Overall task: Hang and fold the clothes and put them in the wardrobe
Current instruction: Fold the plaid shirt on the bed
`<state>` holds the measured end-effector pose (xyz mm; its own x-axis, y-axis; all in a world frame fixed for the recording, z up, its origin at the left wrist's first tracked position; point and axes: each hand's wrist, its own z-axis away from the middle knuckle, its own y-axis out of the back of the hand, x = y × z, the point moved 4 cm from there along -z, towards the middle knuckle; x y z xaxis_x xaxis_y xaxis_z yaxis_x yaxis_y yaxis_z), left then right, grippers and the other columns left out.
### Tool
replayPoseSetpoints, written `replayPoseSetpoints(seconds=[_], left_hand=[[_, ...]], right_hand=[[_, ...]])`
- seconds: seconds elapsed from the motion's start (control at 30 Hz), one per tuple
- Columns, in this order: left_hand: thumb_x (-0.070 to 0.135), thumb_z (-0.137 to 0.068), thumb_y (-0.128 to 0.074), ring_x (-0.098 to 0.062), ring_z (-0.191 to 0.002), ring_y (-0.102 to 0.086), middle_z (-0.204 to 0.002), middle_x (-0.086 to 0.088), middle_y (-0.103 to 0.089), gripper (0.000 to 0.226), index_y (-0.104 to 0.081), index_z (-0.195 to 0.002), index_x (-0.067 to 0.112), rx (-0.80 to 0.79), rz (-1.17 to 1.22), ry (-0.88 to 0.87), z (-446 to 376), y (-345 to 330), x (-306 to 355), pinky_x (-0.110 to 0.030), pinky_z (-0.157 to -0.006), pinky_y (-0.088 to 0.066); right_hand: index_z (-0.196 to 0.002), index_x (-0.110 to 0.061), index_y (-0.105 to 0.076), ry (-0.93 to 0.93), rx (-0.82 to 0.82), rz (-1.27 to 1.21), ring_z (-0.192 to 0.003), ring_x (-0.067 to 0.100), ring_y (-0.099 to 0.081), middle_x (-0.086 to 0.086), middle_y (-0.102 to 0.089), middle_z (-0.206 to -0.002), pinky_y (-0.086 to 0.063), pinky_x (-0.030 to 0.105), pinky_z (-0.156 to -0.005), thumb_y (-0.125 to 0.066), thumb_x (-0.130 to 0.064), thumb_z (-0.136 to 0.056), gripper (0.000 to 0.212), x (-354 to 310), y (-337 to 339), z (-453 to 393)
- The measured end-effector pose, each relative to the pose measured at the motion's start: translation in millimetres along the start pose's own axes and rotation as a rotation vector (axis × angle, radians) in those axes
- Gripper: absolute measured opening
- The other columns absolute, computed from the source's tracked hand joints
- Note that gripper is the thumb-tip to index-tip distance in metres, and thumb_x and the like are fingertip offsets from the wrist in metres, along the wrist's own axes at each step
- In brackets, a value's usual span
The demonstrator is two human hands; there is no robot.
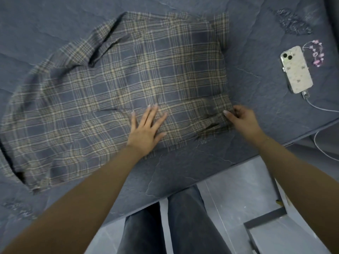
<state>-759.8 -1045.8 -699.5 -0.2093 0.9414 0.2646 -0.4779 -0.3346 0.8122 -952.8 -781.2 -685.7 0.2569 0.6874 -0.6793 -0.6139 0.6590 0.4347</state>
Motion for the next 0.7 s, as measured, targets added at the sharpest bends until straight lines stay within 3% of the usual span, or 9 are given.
replayPoseSetpoints(seconds=[0.07,0.2,0.27,0.33,0.43,0.5,0.57,0.63,0.7], left_hand=[[0.068,-0.092,-0.014,-0.022,-0.142,0.034,-0.151,0.002,0.043,0.074,0.032,-0.143,0.041,-0.159,-0.096,0.09,0.1,-29.4,-14.6,-0.072,-0.106,0.012],[0.082,-0.081,-0.025,-0.024,-0.138,0.041,-0.147,0.003,0.048,0.093,0.037,-0.139,0.043,-0.172,-0.134,0.054,-5.4,-30.7,-23.8,-0.073,-0.096,0.022],[0.086,-0.077,-0.031,-0.025,-0.14,0.037,-0.15,0.001,0.044,0.103,0.033,-0.143,0.041,-0.156,-0.142,0.026,-2.5,-24.8,-23.2,-0.075,-0.098,0.018],[0.084,-0.08,-0.026,-0.025,-0.144,0.03,-0.155,-0.002,0.036,0.098,0.024,-0.149,0.037,-0.062,-0.116,0.003,4.8,-17.4,-18.9,-0.074,-0.104,0.013],[0.065,-0.097,-0.019,-0.024,-0.15,0.011,-0.163,-0.007,0.012,0.071,-0.003,-0.156,0.028,0.159,-0.05,-0.04,17.3,-9.1,-7.7,-0.066,-0.113,0.007],[0.057,-0.101,-0.018,-0.024,-0.15,0.005,-0.164,-0.008,0.002,0.063,-0.012,-0.156,0.027,0.226,-0.051,0.005,20.3,-11.1,-14.7,-0.064,-0.115,0.003],[0.061,-0.099,-0.019,-0.024,-0.15,0.009,-0.164,-0.005,0.007,0.064,-0.006,-0.156,0.033,0.224,0.022,0.212,19.3,-16.3,-47.1,-0.062,-0.113,0.013],[0.071,-0.093,-0.017,-0.022,-0.149,0.014,-0.162,0.002,0.015,0.07,0.002,-0.153,0.041,0.214,0.084,0.429,21.7,-22.2,-85.5,-0.065,-0.106,0.019],[0.077,-0.089,-0.013,-0.023,-0.15,0.013,-0.161,0.007,0.017,0.074,0.004,-0.152,0.042,0.195,0.064,0.474,24.7,-24.6,-106.3,-0.072,-0.102,0.016]], right_hand=[[-0.081,-0.005,-0.057,-0.02,-0.033,0.184,-0.069,0.022,-0.054,0.013,-0.058,-0.071,-0.043,0.035,-0.067,-0.061,-0.018,-0.095,0.02,12.2,0.1,-4.9],[-0.101,0.001,-0.059,-0.022,0.093,0.476,-0.084,0.036,-0.062,0.017,-0.064,-0.082,-0.036,0.03,-0.064,-0.062,-0.022,-0.095,0.024,9.4,-13.0,-3.2],[-0.119,0.001,-0.055,0.033,0.254,0.567,-0.099,0.039,-0.059,0.023,-0.062,-0.106,-0.045,0.042,-0.08,-0.065,-0.019,-0.092,0.035,-2.4,-17.2,7.8],[-0.131,-0.001,-0.05,0.249,0.368,0.636,-0.119,0.039,-0.049,0.022,-0.051,-0.13,-0.04,0.049,-0.098,-0.065,-0.012,-0.089,0.046,-21.0,-27.8,24.4],[-0.143,-0.003,-0.042,0.656,0.167,0.732,-0.142,0.034,-0.031,0.016,-0.032,-0.155,-0.025,0.051,-0.116,-0.054,-0.012,-0.095,0.05,-43.1,-80.9,41.0],[-0.15,-0.007,-0.034,0.785,-0.036,0.832,-0.148,0.027,-0.02,0.011,-0.022,-0.16,-0.015,0.047,-0.121,-0.044,-0.022,-0.102,0.051,-42.5,-121.9,40.7],[-0.154,-0.015,-0.023,0.785,-0.131,0.989,-0.15,0.021,-0.011,0.005,-0.014,-0.163,-0.008,0.046,-0.122,-0.035,-0.033,-0.105,0.054,-28.0,-139.1,28.0],[-0.156,-0.02,-0.017,0.762,-0.121,1.097,-0.15,0.019,-0.009,-0.001,-0.011,-0.163,-0.004,0.045,-0.122,-0.032,-0.039,-0.105,0.056,-7.1,-130.7,10.7],[-0.156,-0.023,-0.014,0.713,-0.079,1.13,-0.151,0.02,-0.009,-0.003,-0.01,-0.163,-0.003,0.045,-0.122,-0.03,-0.045,-0.104,0.059,10.8,-109.7,0.2]])
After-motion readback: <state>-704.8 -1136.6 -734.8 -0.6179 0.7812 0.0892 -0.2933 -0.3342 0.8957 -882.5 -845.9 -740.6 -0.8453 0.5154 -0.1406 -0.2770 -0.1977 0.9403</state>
